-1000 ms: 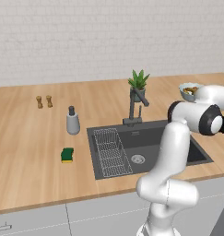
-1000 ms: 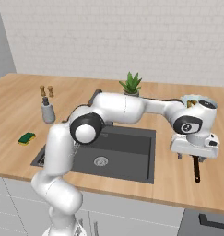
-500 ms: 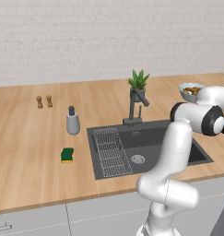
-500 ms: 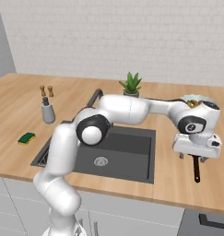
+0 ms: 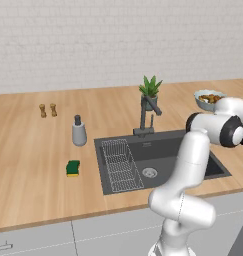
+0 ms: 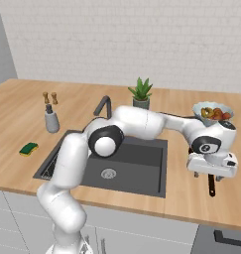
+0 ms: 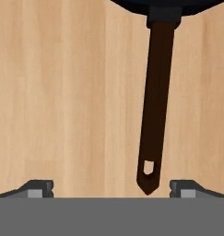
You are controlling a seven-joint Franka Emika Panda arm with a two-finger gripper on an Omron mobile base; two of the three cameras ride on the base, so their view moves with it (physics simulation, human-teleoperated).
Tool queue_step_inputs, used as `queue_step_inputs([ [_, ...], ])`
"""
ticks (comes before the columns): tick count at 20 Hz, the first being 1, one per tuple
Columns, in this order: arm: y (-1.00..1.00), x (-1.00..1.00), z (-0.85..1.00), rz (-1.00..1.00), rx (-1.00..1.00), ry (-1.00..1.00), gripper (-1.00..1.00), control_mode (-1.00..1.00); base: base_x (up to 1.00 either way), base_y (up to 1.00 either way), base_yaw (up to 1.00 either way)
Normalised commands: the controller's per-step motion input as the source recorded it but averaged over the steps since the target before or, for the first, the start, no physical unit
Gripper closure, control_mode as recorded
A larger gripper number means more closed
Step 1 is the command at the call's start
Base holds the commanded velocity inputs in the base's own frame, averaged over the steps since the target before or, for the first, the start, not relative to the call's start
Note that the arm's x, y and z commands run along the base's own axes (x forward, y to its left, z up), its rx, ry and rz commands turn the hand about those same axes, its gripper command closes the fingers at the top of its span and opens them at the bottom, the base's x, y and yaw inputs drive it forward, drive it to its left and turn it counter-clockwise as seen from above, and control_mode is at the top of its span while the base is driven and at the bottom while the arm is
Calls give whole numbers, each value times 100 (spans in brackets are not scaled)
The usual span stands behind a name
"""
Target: Pick the pan and sponge and place them into the sink. Then turn on the water.
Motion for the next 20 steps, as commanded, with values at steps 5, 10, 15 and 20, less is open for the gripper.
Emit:
queue_step_inputs([
  [5, -7, 4, -45, 0, -5, -7, -100, -100, 0, 0, 0],
  [10, -1, 8, -27, 0, -2, -1, -100, -100, 0, 0, 0],
  [15, 3, 12, -20, -1, -2, 0, -100, -100, 0, 0, 0],
  [20, -6, 18, -5, 0, 0, 0, -100, -100, 0, 0, 0],
])
